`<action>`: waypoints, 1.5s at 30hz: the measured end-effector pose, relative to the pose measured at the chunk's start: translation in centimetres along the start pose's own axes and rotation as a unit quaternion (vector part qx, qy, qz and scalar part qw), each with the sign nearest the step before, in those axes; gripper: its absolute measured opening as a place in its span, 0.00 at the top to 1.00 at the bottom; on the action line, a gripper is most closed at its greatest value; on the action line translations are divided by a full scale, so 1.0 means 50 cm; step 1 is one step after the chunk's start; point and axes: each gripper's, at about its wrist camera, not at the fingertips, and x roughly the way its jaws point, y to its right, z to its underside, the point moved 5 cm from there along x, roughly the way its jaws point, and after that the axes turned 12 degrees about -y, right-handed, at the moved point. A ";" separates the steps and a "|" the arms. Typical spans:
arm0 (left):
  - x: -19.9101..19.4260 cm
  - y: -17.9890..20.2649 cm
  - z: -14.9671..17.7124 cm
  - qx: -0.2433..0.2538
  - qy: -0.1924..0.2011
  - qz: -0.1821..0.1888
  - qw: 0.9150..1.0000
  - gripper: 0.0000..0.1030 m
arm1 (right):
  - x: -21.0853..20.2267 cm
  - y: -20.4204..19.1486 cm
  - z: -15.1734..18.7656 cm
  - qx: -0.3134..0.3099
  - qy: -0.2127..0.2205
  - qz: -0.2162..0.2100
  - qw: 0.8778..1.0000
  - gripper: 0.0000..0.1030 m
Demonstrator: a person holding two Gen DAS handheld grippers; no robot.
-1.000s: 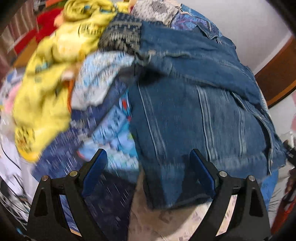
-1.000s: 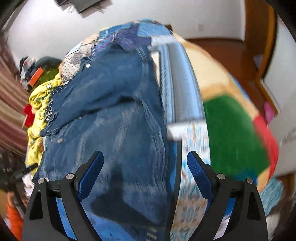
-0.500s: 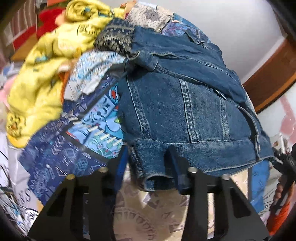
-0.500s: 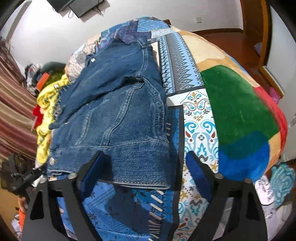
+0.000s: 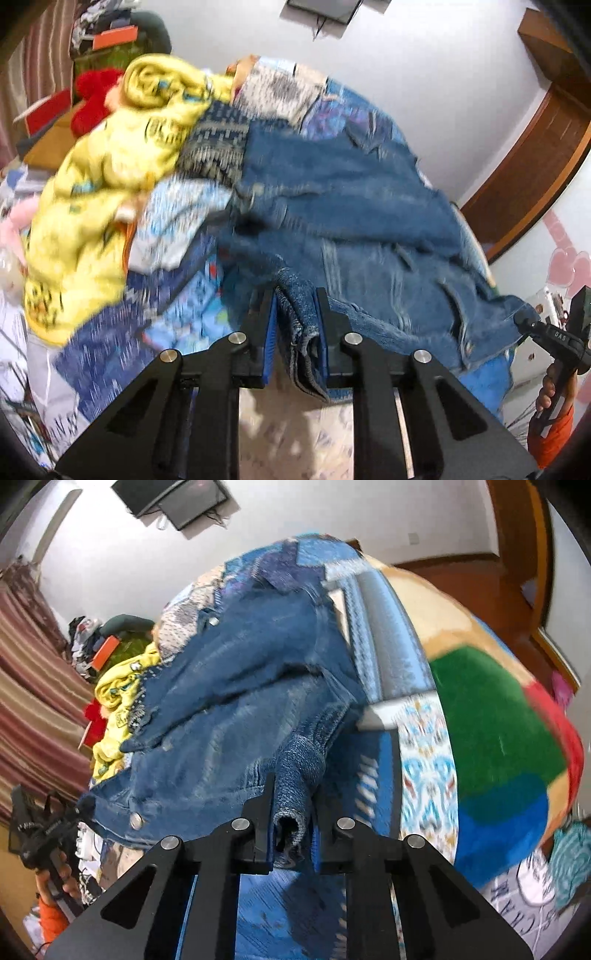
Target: Fold large clothes
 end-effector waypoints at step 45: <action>0.181 0.020 -0.511 0.020 0.006 -0.123 0.992 0.27 | 0.008 0.021 -0.485 -0.072 0.105 0.102 0.987 0.39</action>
